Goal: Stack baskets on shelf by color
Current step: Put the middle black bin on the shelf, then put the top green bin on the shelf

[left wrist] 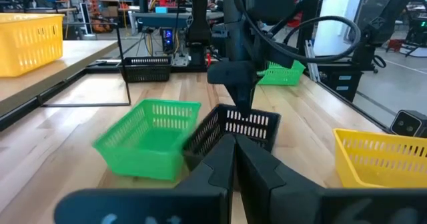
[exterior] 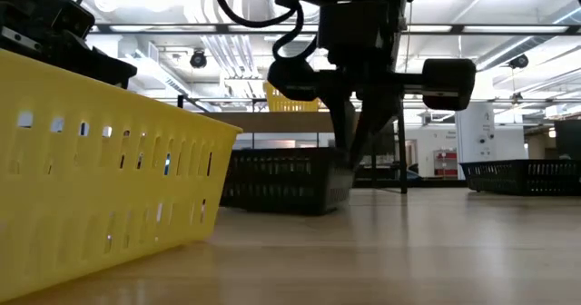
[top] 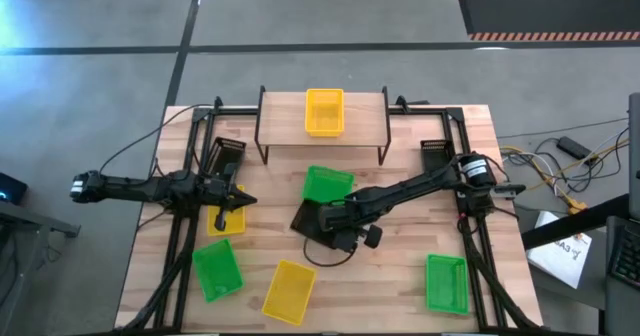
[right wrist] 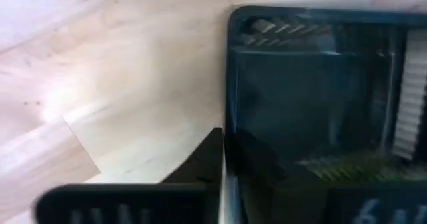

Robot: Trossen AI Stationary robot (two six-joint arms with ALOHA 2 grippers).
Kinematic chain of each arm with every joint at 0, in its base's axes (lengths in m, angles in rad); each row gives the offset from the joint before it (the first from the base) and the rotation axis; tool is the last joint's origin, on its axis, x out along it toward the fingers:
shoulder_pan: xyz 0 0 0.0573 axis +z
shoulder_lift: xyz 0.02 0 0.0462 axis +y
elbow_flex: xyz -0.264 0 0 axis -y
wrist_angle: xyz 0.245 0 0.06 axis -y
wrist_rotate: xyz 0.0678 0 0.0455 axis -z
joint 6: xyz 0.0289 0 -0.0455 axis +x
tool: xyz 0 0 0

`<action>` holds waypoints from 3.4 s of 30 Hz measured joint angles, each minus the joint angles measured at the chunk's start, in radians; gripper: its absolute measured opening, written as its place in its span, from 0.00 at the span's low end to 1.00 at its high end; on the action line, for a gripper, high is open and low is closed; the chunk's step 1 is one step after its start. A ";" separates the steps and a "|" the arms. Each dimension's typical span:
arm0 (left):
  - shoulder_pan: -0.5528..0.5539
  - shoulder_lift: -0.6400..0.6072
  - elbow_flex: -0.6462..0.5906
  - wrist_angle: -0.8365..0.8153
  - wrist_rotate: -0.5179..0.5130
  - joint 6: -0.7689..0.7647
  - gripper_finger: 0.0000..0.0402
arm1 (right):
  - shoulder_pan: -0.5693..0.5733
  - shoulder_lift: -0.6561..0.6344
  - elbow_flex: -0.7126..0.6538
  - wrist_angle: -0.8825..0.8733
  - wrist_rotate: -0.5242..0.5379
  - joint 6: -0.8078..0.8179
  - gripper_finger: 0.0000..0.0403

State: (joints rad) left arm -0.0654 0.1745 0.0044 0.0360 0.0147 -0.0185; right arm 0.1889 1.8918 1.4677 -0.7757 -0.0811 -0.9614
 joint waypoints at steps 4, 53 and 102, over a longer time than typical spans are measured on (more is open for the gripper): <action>0.000 0.002 0.000 -0.001 0.000 0.000 0.00 | 0.017 0.002 0.000 0.005 -0.001 0.000 0.03; 0.000 0.002 0.000 0.000 0.000 0.000 0.00 | -0.534 -0.254 0.377 -0.531 0.282 0.520 0.03; 0.000 0.002 0.000 0.000 0.000 0.000 0.00 | -0.169 -0.397 -0.233 0.053 0.070 0.478 0.38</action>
State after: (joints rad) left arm -0.0655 0.1761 0.0044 0.0360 0.0146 -0.0186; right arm 0.0198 1.4944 1.2343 -0.7231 -0.0114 -0.4838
